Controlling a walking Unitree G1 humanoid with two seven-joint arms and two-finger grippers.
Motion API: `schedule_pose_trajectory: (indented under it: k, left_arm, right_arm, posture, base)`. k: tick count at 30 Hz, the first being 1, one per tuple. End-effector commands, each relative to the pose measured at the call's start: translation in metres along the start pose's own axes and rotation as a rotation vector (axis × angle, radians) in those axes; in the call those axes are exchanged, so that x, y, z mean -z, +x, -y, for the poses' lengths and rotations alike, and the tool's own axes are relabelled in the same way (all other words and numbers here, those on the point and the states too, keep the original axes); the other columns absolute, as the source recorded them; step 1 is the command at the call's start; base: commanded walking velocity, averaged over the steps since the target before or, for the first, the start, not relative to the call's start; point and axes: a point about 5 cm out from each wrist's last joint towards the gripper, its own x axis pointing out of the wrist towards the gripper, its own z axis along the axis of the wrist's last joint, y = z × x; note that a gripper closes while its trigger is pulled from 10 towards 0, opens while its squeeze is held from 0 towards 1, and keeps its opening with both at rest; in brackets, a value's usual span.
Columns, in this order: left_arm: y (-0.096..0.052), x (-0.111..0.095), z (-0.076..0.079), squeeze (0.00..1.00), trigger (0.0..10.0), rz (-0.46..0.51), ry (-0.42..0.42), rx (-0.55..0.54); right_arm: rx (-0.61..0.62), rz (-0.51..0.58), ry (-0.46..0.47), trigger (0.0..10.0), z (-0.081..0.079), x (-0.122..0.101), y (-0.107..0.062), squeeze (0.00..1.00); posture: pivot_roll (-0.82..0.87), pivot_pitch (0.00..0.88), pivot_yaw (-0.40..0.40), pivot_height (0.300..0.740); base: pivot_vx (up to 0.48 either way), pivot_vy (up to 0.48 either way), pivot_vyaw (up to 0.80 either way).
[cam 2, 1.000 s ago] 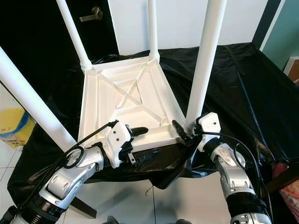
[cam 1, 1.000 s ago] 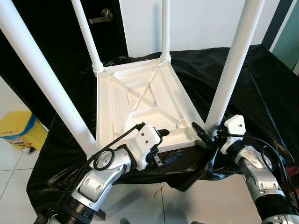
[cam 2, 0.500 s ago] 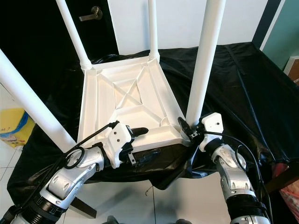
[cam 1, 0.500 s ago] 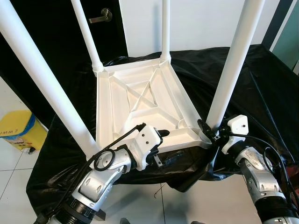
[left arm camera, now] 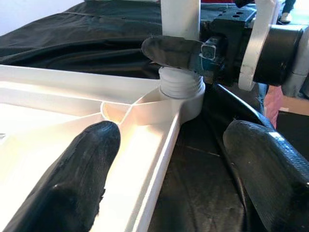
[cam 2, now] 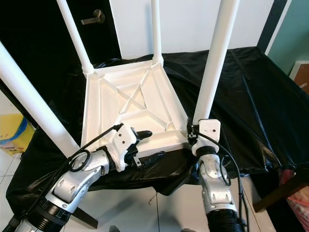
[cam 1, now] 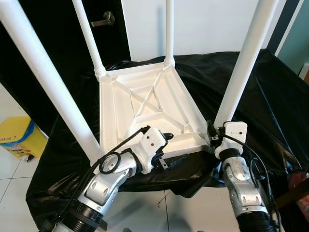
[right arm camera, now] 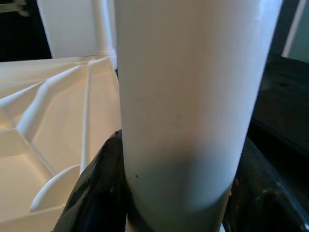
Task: Building children table
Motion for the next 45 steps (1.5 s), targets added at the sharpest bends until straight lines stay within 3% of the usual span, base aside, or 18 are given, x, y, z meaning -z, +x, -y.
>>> schedule_pose_trajectory:
  k: [1, 4, 18, 19, 20, 23, 24, 37, 38, 39, 40, 45]
  left_arm:
    - [-0.001, 0.001, -0.008, 0.00, 10.0, -0.006, 0.019, -0.090]
    - [0.000, 0.000, -0.010, 0.00, 10.0, 0.000, 0.001, -0.102]
    - [0.001, -0.002, -0.009, 0.00, 10.0, 0.007, 0.006, -0.111]
    - [0.001, -0.002, -0.010, 0.00, 10.0, 0.006, 0.005, -0.116]
    - [0.002, -0.001, -0.010, 0.00, 10.0, 0.002, 0.000, -0.121]
    - [0.002, -0.001, -0.011, 0.00, 10.0, 0.000, -0.003, -0.124]
    - [0.003, -0.001, -0.011, 0.00, 10.0, -0.002, -0.005, -0.125]
    - [0.004, -0.004, -0.012, 0.00, 10.0, 0.013, 0.046, -0.110]
    - [0.004, -0.005, -0.011, 0.00, 10.0, 0.016, 0.052, -0.112]
    - [0.004, -0.005, -0.011, 0.00, 10.0, 0.016, 0.052, -0.112]
    - [0.004, -0.005, -0.011, 0.00, 10.0, 0.015, 0.065, -0.116]
    - [0.004, -0.004, -0.010, 0.00, 10.0, 0.022, 0.057, -0.101]
  right_arm:
    - [0.047, -0.065, 0.007, 10.0, 0.002, 0.012, -0.006, 0.00]
    - [0.021, -0.062, 0.016, 10.0, -0.007, 0.010, -0.007, 0.00]
    - [0.008, -0.035, 0.003, 10.0, -0.013, 0.004, -0.008, 0.00]
    - [0.001, -0.021, 0.000, 10.0, -0.013, 0.002, -0.008, 0.13]
    - [-0.010, -0.012, 0.009, 10.0, -0.013, 0.000, -0.008, 0.82]
    - [-0.015, -0.007, 0.014, 10.0, -0.013, -0.001, -0.008, 0.82]
    - [-0.017, -0.004, 0.018, 10.0, -0.013, -0.001, -0.007, 1.00]
    - [-0.119, 0.064, 0.016, 10.0, 0.001, -0.011, -0.010, 1.00]
    - [-0.167, 0.064, 0.020, 10.0, 0.004, -0.011, -0.010, 0.67]
    - [-0.167, 0.064, 0.020, 10.0, 0.004, -0.011, -0.010, 0.67]
    - [-0.216, 0.062, 0.029, 10.0, 0.008, -0.012, -0.009, 0.00]
    - [-0.374, 0.070, 0.028, 10.0, 0.016, -0.018, -0.004, 0.00]
  posture:
    - [-0.10, 0.000, 0.046, 0.740]
    - [-0.10, 0.000, 0.051, 0.740]
    - [-0.08, 0.000, 0.046, 0.740]
    - [-0.09, 0.000, 0.046, 0.740]
    - [-0.09, 0.000, 0.043, 0.740]
    - [-0.09, 0.000, 0.043, 0.740]
    - [-0.09, 0.000, 0.043, 0.740]
    - [-0.09, 0.000, 0.045, 0.740]
    - [-0.09, 0.000, 0.044, 0.740]
    - [-0.09, 0.000, 0.044, 0.740]
    - [-0.09, 0.000, 0.041, 0.740]
    - [-0.10, 0.000, 0.046, 0.740]
  base:
    - [0.000, 0.000, 0.00]
    - [0.000, 0.000, 0.00]
    - [0.000, 0.000, 0.00]
    - [0.000, 0.000, 0.00]
    - [0.000, 0.000, 0.00]
    - [0.000, 0.000, 0.00]
    - [0.000, 0.000, 0.00]
    - [0.000, 0.000, 0.00]
    - [0.000, 0.000, 0.00]
    - [0.000, 0.000, 0.00]
    - [0.000, 0.000, 0.00]
    - [0.000, 0.000, 0.00]
